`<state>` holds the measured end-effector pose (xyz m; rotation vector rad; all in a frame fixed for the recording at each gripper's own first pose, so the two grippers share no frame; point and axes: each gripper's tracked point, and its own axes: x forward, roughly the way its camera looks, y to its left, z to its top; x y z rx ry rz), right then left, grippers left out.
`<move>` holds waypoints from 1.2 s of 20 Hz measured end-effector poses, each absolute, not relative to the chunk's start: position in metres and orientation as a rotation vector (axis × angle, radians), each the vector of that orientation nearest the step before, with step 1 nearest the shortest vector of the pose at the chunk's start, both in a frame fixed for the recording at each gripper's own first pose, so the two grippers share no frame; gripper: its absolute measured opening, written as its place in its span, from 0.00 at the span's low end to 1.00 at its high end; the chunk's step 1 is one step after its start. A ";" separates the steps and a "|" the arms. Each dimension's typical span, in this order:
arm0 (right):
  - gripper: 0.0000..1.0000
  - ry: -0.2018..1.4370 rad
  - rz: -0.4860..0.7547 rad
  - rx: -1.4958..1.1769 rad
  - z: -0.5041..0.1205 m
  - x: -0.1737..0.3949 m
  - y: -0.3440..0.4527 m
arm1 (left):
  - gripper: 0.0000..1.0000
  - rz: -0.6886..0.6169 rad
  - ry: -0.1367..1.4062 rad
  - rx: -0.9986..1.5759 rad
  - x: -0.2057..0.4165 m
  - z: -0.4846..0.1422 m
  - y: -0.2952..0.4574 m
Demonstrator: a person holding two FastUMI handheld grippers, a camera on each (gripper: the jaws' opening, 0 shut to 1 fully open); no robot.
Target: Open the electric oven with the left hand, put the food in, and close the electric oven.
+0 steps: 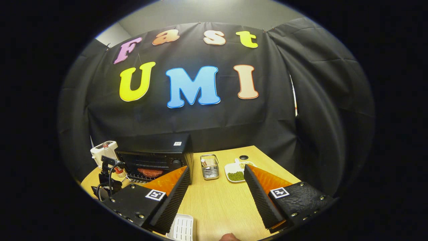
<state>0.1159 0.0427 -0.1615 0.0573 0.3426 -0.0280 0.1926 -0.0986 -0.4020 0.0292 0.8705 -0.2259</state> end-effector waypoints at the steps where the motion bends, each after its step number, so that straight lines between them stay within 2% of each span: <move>1: 0.98 0.341 -0.027 0.057 -0.161 0.116 0.043 | 1.00 -0.217 0.861 0.021 0.194 -0.402 -0.098; 12: 0.98 0.330 0.011 0.051 -0.156 0.116 0.051 | 0.97 -0.207 0.796 0.016 0.193 -0.382 -0.097; 14: 0.98 0.330 0.021 0.057 -0.155 0.115 0.053 | 1.00 -0.205 0.776 0.014 0.193 -0.375 -0.096; 17: 0.98 0.318 0.038 0.054 -0.152 0.117 0.057 | 0.97 -0.206 0.750 -0.008 0.194 -0.362 -0.095; 18: 0.98 0.315 0.042 0.050 -0.151 0.117 0.058 | 1.00 -0.207 0.741 -0.016 0.195 -0.359 -0.095; 19: 0.98 0.314 0.047 0.048 -0.150 0.117 0.059 | 0.97 -0.209 0.731 -0.017 0.195 -0.355 -0.095; 24: 0.98 0.312 0.060 0.047 -0.151 0.115 0.064 | 1.00 -0.216 0.674 0.020 0.197 -0.334 -0.094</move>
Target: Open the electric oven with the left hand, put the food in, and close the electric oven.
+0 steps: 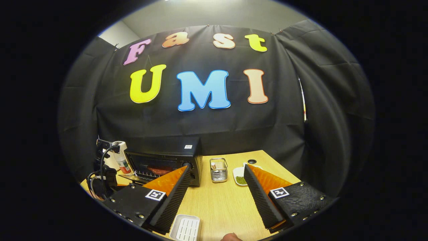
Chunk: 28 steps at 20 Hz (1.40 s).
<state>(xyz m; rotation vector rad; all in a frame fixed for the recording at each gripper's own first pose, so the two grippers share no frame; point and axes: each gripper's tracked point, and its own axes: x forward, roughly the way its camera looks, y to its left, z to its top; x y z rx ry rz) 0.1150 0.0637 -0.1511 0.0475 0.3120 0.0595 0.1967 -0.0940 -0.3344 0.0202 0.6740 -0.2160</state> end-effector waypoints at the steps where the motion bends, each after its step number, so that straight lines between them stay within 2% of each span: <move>1: 0.98 0.313 0.062 0.046 -0.151 0.115 0.065 | 0.97 -0.216 0.662 0.022 0.198 -0.331 -0.094; 4: 0.98 0.314 0.068 0.043 -0.150 0.112 0.066 | 0.97 -0.220 0.643 0.024 0.200 -0.323 -0.093; 5: 0.98 0.312 0.068 0.043 -0.150 0.113 0.067 | 1.00 -0.218 0.643 0.024 0.201 -0.322 -0.093; 6: 0.98 0.312 0.070 0.043 -0.150 0.114 0.069 | 0.97 -0.216 0.644 0.023 0.203 -0.321 -0.094; 9: 0.98 0.305 0.076 0.032 -0.149 0.114 0.072 | 1.00 -0.217 0.621 0.020 0.209 -0.313 -0.094; 15: 0.98 0.308 0.069 0.021 -0.151 0.113 0.072 | 0.97 -0.225 0.551 0.049 0.225 -0.292 -0.095; 17: 0.98 0.309 0.062 0.019 -0.151 0.114 0.070 | 1.00 -0.225 0.543 0.042 0.230 -0.290 -0.094; 18: 0.98 0.310 0.058 0.019 -0.151 0.114 0.070 | 0.97 -0.223 0.546 0.035 0.231 -0.290 -0.093; 19: 0.98 0.312 0.055 0.020 -0.151 0.114 0.070 | 1.00 -0.219 0.549 0.027 0.233 -0.290 -0.092; 21: 0.98 0.315 0.047 0.021 -0.152 0.113 0.069 | 0.94 -0.222 0.542 0.016 0.238 -0.289 -0.096; 22: 0.98 0.316 0.041 0.022 -0.152 0.115 0.068 | 0.97 -0.224 0.528 0.016 0.238 -0.285 -0.095; 25: 0.98 0.303 0.037 0.037 -0.148 0.116 0.068 | 1.00 -0.224 0.464 0.002 0.239 -0.266 -0.095; 27: 0.98 0.280 0.045 0.041 -0.141 0.113 0.066 | 0.97 -0.216 0.413 -0.010 0.232 -0.244 -0.096; 28: 0.98 0.267 0.057 0.043 -0.134 0.111 0.064 | 1.00 -0.207 0.393 -0.009 0.223 -0.229 -0.095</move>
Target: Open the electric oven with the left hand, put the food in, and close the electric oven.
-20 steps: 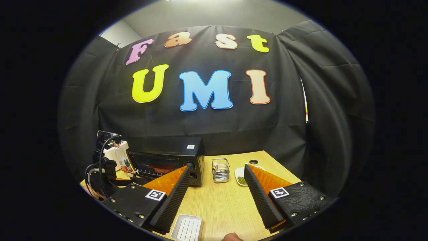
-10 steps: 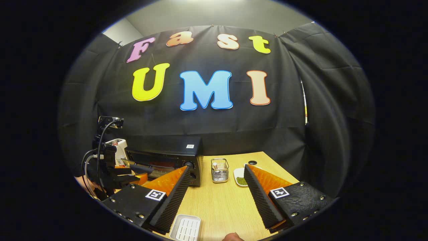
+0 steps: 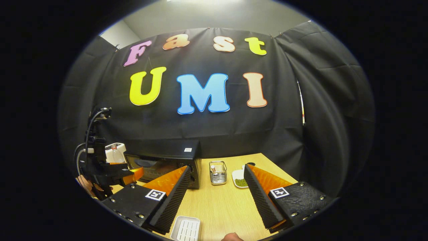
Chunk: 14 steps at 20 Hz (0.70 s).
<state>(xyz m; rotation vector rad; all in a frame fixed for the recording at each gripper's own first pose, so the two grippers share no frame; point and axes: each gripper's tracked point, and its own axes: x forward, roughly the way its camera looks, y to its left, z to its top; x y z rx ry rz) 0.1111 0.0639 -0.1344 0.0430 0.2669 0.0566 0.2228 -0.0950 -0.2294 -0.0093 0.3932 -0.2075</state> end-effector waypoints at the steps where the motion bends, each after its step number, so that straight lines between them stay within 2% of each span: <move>1: 0.98 0.256 0.072 0.047 -0.129 0.109 0.062 | 1.00 -0.198 0.371 -0.015 0.213 -0.214 -0.097; 2: 0.98 0.247 0.094 0.053 -0.125 0.106 0.062 | 0.97 -0.193 0.342 -0.025 0.202 -0.197 -0.099; 3: 0.98 0.238 0.111 0.054 -0.119 0.102 0.061 | 1.00 -0.182 0.315 -0.030 0.191 -0.181 -0.100; 4: 0.98 0.221 0.120 0.055 -0.113 0.098 0.056 | 0.97 -0.166 0.291 -0.030 0.179 -0.167 -0.097; 6: 0.98 0.199 0.152 0.060 -0.102 0.086 0.051 | 1.00 -0.137 0.253 -0.026 0.152 -0.143 -0.095; 12: 0.98 0.149 0.218 0.035 -0.077 0.052 0.031 | 1.00 -0.058 0.138 -0.009 0.068 -0.090 -0.086; 13: 0.98 0.142 0.217 0.031 -0.073 0.048 0.028 | 0.91 -0.051 0.123 -0.005 0.057 -0.083 -0.083; 14: 0.98 0.135 0.217 0.031 -0.069 0.044 0.027 | 0.91 -0.045 0.108 0.006 0.046 -0.079 -0.082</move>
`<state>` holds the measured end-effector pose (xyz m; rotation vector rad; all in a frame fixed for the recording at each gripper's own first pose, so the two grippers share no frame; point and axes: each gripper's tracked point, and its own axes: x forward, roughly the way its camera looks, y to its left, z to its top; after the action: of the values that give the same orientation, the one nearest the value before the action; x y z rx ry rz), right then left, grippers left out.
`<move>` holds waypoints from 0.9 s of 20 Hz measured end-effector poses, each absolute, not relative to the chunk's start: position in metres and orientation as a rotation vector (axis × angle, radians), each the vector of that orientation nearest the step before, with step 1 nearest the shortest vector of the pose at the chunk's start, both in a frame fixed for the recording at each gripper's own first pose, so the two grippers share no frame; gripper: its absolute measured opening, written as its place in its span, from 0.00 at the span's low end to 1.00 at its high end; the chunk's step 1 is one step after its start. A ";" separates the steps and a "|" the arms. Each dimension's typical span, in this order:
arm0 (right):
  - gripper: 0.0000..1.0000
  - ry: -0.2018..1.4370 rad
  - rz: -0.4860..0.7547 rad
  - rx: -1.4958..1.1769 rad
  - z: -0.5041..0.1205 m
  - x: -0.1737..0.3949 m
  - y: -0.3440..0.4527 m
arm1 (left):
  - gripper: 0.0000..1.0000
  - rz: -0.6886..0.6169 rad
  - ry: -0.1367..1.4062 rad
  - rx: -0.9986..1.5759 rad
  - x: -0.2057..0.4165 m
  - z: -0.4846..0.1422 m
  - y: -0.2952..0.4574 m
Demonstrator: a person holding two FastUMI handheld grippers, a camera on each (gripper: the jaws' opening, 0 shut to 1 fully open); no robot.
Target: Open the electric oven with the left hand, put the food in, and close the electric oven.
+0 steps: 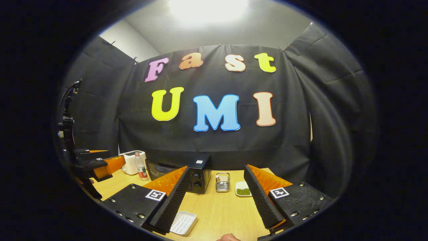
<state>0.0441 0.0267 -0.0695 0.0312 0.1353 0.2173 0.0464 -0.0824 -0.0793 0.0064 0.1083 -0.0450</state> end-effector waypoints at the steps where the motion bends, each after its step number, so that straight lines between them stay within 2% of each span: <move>1: 0.98 0.128 0.213 0.036 -0.066 0.041 0.026 | 0.91 -0.043 0.098 0.018 0.037 -0.074 -0.079; 2: 0.98 0.121 0.208 0.041 -0.062 0.038 0.026 | 0.91 -0.046 0.094 0.026 0.028 -0.071 -0.078; 3: 0.98 0.112 0.203 0.044 -0.057 0.035 0.026 | 1.00 -0.049 0.087 0.032 0.019 -0.067 -0.077; 5: 0.98 0.097 0.200 0.024 -0.050 0.029 0.031 | 0.97 -0.048 0.075 0.030 0.005 -0.058 -0.068; 7: 0.98 0.074 0.189 0.009 -0.039 0.020 0.037 | 1.00 -0.052 0.062 0.021 -0.008 -0.052 -0.059; 8: 0.98 0.069 0.186 0.011 -0.036 0.015 0.041 | 0.90 -0.057 0.064 0.021 -0.010 -0.052 -0.054; 9: 0.98 0.058 0.194 0.018 -0.032 0.010 0.048 | 1.00 -0.051 0.060 0.026 -0.013 -0.050 -0.044; 18: 0.98 0.070 0.171 0.035 -0.029 -0.017 0.068 | 1.00 -0.031 0.018 0.024 -0.028 -0.032 -0.003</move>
<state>-0.0170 0.0678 -0.0292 0.0349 0.0696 0.1713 -0.0283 -0.0030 -0.0319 0.0243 0.0177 -0.0307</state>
